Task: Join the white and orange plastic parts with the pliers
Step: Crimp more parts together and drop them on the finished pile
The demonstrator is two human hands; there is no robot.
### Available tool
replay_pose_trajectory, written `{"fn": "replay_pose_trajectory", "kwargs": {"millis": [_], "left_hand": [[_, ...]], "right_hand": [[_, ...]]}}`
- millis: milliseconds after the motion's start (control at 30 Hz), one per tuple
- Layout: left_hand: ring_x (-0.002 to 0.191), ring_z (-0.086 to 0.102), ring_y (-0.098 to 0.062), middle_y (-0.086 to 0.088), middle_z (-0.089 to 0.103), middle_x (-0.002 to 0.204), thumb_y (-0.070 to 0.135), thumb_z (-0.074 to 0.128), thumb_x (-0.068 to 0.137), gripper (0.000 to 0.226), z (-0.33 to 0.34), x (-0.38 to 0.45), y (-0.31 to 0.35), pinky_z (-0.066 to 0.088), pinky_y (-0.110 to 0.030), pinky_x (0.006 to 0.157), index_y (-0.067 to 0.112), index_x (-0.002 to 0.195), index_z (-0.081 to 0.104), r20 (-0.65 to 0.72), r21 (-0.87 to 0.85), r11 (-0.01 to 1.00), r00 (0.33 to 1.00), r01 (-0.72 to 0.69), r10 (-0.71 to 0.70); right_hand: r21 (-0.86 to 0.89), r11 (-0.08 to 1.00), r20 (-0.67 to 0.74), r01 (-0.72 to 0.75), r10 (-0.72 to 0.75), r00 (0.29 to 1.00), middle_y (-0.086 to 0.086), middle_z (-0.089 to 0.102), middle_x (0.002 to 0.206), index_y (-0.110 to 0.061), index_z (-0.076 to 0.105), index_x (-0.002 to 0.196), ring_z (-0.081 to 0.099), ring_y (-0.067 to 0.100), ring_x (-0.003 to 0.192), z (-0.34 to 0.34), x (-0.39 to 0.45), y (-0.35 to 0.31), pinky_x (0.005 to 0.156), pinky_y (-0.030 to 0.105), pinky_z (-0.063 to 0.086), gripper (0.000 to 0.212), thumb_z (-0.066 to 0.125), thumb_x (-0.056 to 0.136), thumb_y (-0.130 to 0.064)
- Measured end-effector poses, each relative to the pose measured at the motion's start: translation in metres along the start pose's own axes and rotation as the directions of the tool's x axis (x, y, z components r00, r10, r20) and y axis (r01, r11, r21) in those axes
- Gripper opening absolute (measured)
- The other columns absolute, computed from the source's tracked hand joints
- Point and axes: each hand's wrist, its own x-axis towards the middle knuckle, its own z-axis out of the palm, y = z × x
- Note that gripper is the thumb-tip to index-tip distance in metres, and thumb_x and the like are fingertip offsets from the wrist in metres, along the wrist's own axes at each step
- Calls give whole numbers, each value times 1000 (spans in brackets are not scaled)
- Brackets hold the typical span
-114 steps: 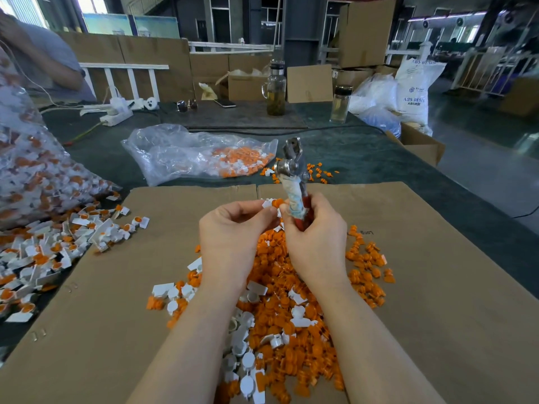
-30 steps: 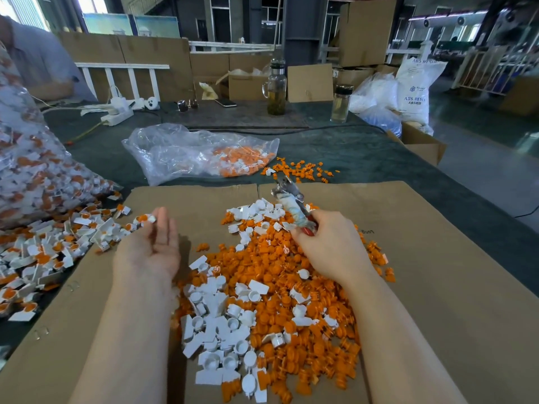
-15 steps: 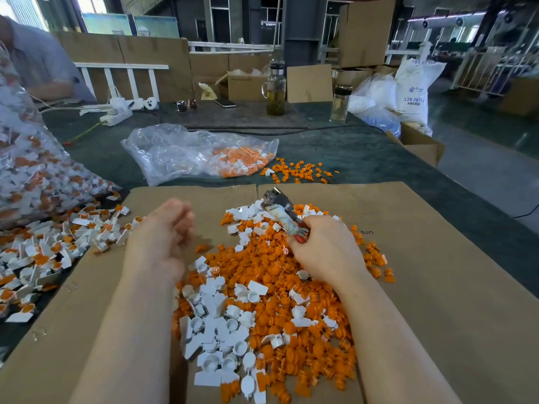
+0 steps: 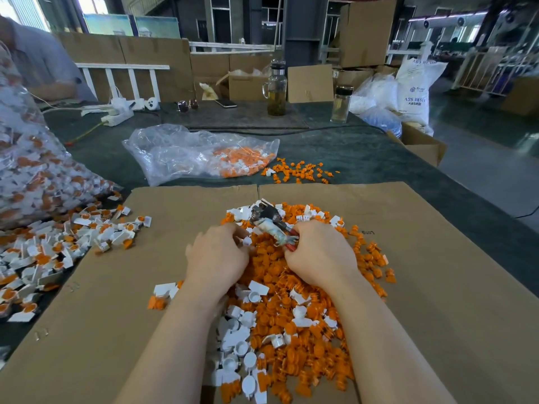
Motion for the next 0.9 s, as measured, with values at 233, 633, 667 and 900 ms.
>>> {"fn": "replay_pose_trajectory", "kwargs": {"millis": [233, 633, 667, 900], "left_hand": [[102, 59, -17, 20, 54, 87, 32, 71, 89, 16, -4, 0, -4, 42, -48, 104, 34, 99, 59, -47, -169, 985, 999, -28, 20], [67, 68, -6, -1, 70, 72, -2, 58, 93, 32, -11, -6, 9, 54, -22, 70, 25, 96, 74, 58, -865, 498, 998, 60, -20], [67, 67, -8, -1, 69, 72, -3, 60, 91, 30, -11, -5, 9, 55, -22, 70, 23, 95, 74, 68, -881, 468, 997, 75, -31], [72, 52, -18, -6, 57, 83, 16, 79, 81, 17, -7, -6, 10, 46, -31, 71, 24, 91, 68, -58, -803, 597, 995, 0, -78]], "right_hand": [[50, 999, -115, -13, 18, 993, -11, 50, 71, -27, 52, 82, 49, 7, 61, -2, 0, 1, 45, 24, 34, 15, 58, 89, -39], [493, 870, -137, 18, 57, 989, -9, 54, 72, -18, 59, 93, 51, 7, 63, -10, 1, -1, 54, 23, 34, 13, 58, 94, -32], [503, 864, -133, 14, 61, 989, -8, 55, 73, -18, 60, 94, 52, 8, 64, -10, 1, -1, 55, 24, 36, 14, 58, 94, -32], [556, 830, -168, 40, 65, 984, -8, 60, 75, -25, 61, 92, 56, 6, 65, -9, 0, -1, 53, 17, 39, 5, 61, 94, -30]]}}
